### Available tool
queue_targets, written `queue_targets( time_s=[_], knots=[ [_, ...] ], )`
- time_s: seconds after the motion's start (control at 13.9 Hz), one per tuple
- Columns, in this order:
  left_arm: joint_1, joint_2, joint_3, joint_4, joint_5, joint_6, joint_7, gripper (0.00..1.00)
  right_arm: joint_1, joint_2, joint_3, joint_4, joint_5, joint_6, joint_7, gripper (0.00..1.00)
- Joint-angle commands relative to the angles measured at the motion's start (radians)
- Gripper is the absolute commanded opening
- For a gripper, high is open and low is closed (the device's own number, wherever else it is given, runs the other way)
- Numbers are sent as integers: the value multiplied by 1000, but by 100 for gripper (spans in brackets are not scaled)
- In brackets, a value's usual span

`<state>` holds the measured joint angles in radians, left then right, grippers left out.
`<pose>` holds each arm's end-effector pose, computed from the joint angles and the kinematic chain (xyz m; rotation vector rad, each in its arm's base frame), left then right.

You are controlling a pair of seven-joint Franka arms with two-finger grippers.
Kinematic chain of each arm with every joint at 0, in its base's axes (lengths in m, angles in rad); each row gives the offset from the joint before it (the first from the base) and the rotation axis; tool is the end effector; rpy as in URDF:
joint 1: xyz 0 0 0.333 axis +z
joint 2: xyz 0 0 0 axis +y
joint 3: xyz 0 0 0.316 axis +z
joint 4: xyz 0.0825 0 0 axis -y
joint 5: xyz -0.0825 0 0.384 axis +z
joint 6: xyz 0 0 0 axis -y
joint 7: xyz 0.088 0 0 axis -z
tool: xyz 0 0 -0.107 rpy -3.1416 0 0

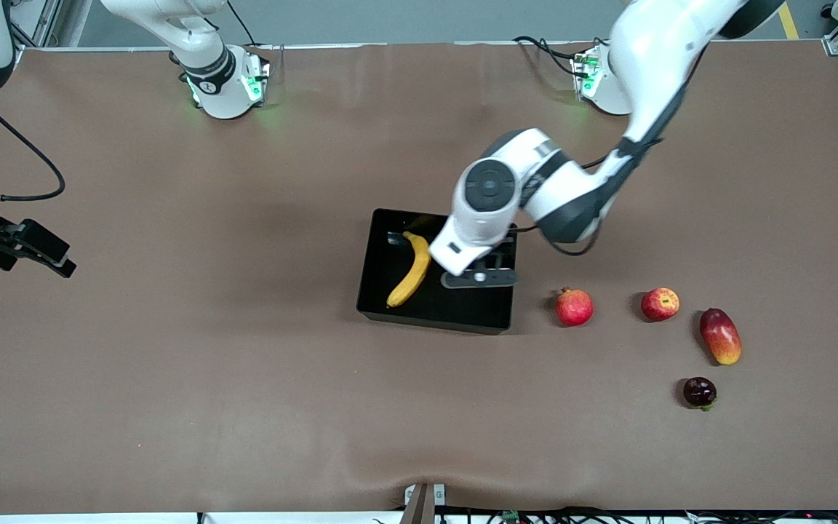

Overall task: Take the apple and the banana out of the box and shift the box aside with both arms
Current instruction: 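Move the left gripper to the banana while the right gripper approaches the box, then close the left gripper on the yellow banana inside the box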

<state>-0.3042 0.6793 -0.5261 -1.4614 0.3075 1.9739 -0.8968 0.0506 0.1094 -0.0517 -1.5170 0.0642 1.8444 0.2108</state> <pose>0.5347 -0.4577 0.3152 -3.1154 -0.0323 0.1277 0.6135 0.0062 0.6139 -3.0257 0.3366 -0.3223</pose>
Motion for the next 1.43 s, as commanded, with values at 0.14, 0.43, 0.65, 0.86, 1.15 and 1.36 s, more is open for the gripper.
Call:
queue_targets(
  time_s=[0.14,0.43,0.65,0.86,1.15,1.36],
  knots=[
    [-223,146,175,158,16,57,-56,100,63,18,3,5,14,-4,231,100],
    [-246,203,182,158,16,126,-68,100,83,55,4,6,37,4,341,100],
    [-260,244,182,156,19,151,-116,100,97,84,3,6,34,6,348,100],
    [-268,259,187,151,22,151,-117,100,129,148,3,6,19,48,346,100],
    [-273,266,187,150,22,151,-117,53,143,196,3,0,19,85,343,100],
    [-271,260,187,151,22,151,-111,0,166,234,3,-3,-33,84,340,100]
  ],
)
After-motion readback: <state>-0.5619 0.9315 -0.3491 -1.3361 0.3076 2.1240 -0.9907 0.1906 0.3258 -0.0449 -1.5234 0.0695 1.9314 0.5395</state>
